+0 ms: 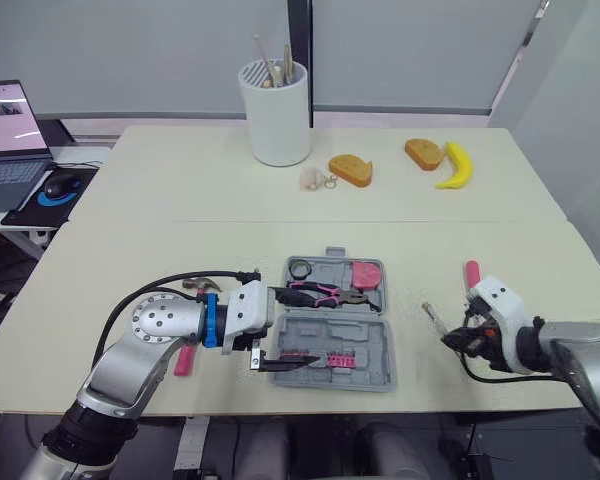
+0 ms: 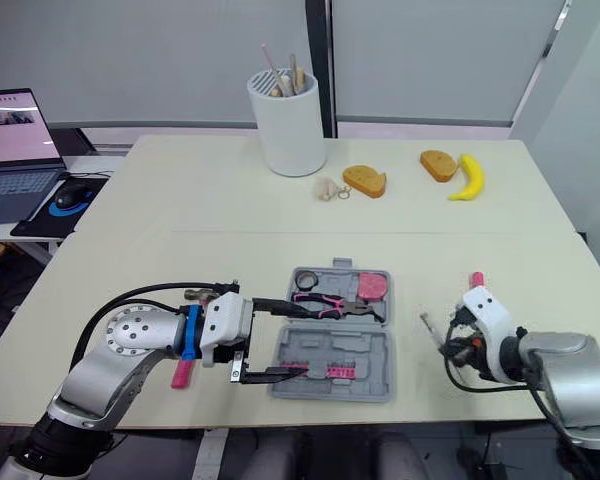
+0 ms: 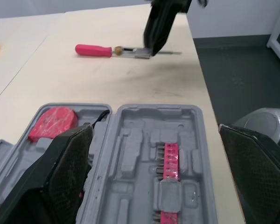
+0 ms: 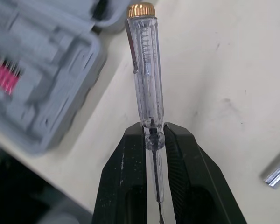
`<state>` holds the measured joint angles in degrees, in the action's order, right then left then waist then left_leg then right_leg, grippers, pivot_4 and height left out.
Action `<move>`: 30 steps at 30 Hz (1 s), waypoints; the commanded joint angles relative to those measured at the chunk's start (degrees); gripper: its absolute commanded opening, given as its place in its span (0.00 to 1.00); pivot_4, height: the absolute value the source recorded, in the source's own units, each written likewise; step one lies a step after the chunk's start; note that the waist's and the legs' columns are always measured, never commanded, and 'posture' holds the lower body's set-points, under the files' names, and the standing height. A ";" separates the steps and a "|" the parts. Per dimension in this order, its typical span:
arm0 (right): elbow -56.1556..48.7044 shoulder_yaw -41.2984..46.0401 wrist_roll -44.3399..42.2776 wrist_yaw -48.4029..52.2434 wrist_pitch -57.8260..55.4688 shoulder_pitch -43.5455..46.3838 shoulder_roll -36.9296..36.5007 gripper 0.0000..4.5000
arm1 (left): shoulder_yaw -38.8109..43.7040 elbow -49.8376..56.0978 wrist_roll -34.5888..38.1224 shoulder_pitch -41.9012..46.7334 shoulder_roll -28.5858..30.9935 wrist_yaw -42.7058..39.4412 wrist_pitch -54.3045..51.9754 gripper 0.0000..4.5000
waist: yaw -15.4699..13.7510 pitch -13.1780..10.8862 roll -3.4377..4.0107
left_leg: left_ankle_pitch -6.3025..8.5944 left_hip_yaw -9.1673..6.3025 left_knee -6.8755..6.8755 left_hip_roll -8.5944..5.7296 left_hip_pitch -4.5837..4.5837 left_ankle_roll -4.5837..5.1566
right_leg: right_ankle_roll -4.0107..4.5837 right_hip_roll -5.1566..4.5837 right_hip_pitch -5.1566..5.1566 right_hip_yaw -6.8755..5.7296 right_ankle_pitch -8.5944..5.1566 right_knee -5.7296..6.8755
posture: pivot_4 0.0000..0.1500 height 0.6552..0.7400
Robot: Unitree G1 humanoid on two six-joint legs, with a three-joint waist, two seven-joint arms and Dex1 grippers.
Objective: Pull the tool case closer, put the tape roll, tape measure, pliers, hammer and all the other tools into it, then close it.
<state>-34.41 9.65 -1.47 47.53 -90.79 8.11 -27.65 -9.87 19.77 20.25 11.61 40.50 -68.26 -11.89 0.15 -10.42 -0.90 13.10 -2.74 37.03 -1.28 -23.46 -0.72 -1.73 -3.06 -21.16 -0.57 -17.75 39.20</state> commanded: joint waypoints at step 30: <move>-2.88 -2.78 -4.54 -19.69 31.07 -9.72 2.54 0.99 | 0.62 0.57 0.63 1.67 0.62 -1.18 -0.16 1.00 | 0.71 0.02 0.03 | -0.01 0.03 -0.08 -0.08 0.00 0.06 | -0.06 0.03 0.05 -0.04 0.01 -0.14 | 1.00 1.00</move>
<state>-35.56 7.73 -6.26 26.51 -66.49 -0.47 -23.88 -10.74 18.75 19.48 13.48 40.63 -69.36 -12.20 0.86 -10.40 -0.88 13.09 -2.69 36.95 -1.36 -23.46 -0.66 -1.79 -3.04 -21.11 -0.59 -17.74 39.05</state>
